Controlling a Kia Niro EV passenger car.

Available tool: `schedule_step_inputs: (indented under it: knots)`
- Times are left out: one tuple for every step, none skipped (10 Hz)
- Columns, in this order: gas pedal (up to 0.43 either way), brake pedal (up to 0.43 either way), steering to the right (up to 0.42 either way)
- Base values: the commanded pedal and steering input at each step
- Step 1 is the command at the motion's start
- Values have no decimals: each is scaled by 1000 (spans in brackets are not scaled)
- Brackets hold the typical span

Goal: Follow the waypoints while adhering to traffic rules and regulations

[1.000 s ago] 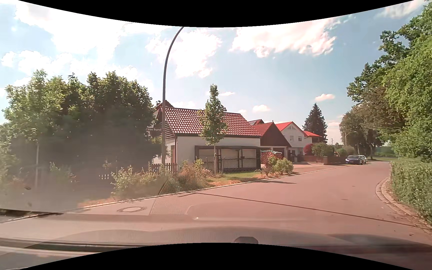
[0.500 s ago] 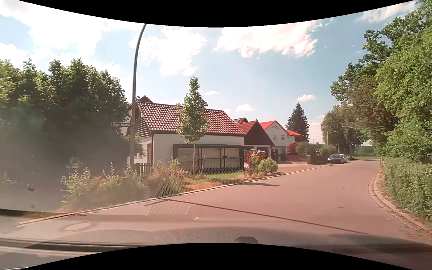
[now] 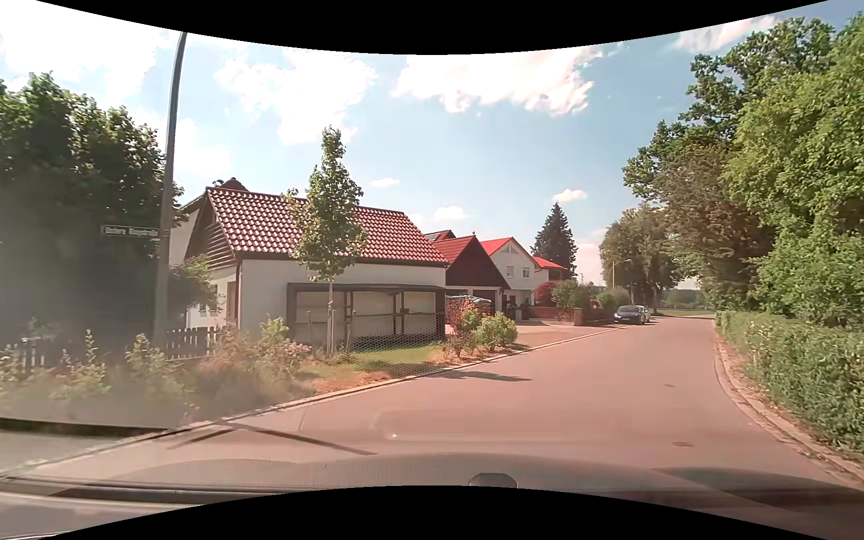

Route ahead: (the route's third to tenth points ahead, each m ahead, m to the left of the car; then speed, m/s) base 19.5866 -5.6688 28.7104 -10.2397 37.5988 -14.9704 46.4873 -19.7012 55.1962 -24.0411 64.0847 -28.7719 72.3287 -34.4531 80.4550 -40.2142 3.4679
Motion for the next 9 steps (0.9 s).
schedule_step_inputs:
  knots:
    - [177, 0, 250]
    - [177, 0, 250]
    - [177, 0, 250]
    - [177, 0, 251]
    - [177, 0, 251]
    - [177, 0, 250]
    - [177, 0, 251]
    - [177, 0, 250]
    - [177, 0, 249]
